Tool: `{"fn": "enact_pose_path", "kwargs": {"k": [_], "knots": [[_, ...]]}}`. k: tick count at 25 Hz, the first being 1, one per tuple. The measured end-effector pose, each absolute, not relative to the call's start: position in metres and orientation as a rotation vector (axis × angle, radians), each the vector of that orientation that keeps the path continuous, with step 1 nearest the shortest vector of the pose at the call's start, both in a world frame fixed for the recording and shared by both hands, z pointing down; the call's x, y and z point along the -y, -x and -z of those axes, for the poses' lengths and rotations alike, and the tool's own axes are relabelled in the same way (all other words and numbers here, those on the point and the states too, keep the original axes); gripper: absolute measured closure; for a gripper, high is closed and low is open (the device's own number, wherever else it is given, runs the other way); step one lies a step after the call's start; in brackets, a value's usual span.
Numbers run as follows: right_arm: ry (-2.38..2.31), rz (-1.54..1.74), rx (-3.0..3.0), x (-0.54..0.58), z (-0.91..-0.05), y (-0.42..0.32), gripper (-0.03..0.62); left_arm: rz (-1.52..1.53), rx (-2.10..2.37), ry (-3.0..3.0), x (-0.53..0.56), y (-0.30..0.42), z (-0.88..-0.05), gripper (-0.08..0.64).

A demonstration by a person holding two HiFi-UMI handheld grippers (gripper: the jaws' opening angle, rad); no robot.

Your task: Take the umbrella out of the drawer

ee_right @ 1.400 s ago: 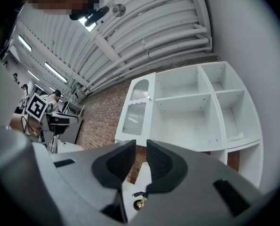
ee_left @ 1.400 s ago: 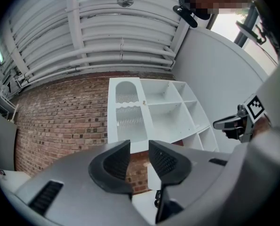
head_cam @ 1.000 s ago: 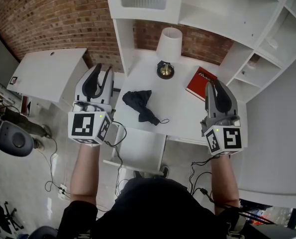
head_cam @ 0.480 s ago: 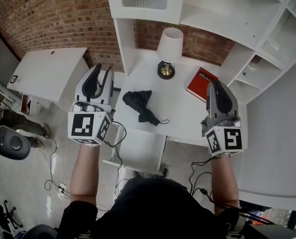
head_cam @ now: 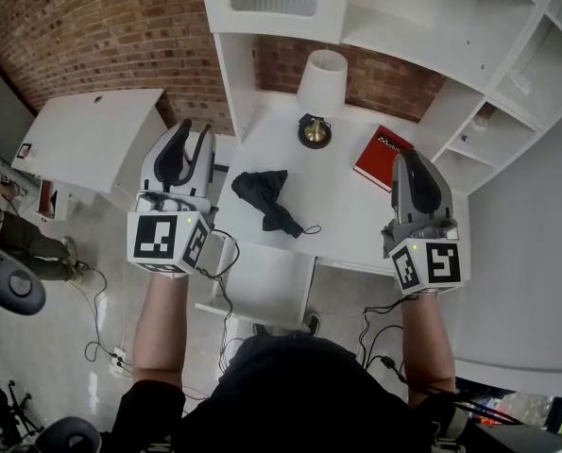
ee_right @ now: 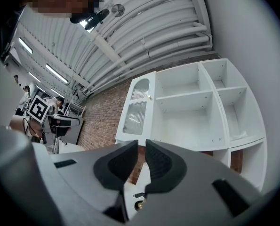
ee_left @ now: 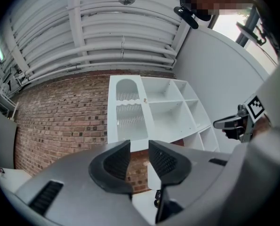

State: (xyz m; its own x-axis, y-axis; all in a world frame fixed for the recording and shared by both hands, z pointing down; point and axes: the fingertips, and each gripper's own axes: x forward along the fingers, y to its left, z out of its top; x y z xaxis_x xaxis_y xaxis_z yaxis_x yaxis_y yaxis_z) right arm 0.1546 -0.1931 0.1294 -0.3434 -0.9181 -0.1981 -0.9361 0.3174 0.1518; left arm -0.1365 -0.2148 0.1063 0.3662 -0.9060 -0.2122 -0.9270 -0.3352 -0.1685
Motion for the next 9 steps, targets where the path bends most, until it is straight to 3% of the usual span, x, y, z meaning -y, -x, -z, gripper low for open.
{"fn": "enact_pose_path", "kwargs": {"k": [9], "knots": [[1.761,-0.382,-2.498,0.1954,-0.1275,-0.149,0.561,-0.116,-1.628,2.383,0.2211,0.1416,-0.1091,0.443]]}}
